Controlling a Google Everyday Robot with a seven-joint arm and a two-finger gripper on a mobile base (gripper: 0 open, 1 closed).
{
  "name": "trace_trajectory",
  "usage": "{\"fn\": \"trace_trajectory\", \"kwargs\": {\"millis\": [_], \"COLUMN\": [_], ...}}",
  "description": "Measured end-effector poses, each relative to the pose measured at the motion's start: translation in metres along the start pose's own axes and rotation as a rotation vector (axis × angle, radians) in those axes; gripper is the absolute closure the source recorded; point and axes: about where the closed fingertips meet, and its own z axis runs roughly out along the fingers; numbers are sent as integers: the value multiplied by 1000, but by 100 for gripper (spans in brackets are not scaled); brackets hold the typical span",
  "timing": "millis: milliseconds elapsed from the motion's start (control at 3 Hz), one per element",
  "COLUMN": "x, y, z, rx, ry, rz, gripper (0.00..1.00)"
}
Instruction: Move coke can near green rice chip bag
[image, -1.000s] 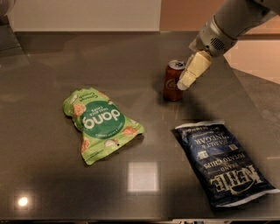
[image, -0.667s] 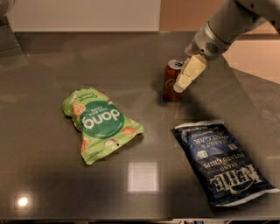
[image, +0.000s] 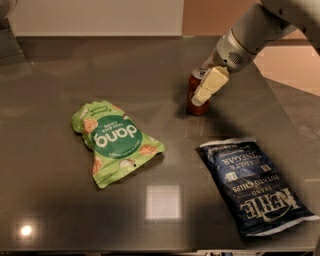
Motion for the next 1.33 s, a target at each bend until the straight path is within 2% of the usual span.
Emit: {"fn": "trace_trajectory", "kwargs": {"millis": [667, 1000, 1333], "x": [-8, -30, -52], "y": [12, 37, 59], "z": [-3, -4, 6], "rx": [-44, -104, -146], "ry": [-38, -76, -84], "rz": [-28, -90, -160], "gripper": [63, 87, 100]}}
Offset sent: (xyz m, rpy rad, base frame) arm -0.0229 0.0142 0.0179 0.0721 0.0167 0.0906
